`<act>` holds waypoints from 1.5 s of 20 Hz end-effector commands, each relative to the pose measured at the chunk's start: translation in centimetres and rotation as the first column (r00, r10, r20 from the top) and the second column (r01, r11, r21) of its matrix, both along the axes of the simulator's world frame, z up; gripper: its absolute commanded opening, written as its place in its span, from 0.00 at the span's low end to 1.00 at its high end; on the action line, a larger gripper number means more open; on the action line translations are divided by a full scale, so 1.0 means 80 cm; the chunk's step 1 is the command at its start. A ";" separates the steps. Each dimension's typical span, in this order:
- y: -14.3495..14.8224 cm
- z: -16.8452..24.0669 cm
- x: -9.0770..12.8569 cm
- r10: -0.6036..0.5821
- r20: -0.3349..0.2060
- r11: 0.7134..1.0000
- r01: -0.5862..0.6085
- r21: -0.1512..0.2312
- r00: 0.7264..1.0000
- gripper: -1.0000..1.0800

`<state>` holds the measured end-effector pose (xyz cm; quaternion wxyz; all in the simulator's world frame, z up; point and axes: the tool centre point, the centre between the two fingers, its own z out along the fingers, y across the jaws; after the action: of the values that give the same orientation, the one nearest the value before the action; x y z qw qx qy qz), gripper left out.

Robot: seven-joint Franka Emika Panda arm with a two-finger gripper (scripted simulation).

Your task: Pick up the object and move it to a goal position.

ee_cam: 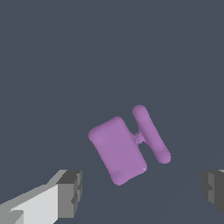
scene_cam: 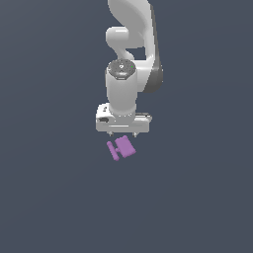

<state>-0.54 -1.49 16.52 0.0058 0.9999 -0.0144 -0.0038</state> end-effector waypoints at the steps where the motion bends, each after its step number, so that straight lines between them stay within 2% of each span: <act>1: 0.000 0.000 0.000 0.000 0.000 1.000 0.000 0.000 1.000 0.62; 11: -0.018 0.005 -0.003 -0.008 -0.001 1.000 0.008 -0.009 1.000 0.62; 19: -0.023 -0.006 0.002 0.017 -0.036 1.000 -0.016 0.011 0.999 0.62; 25: -0.032 -0.026 0.010 0.066 -0.095 0.996 -0.061 0.059 0.993 0.62; 30: -0.042 -0.050 0.018 0.133 -0.155 0.984 -0.112 0.137 0.979 0.62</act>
<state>0.71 -4.56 13.15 -0.0443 0.9954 0.0384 -0.0759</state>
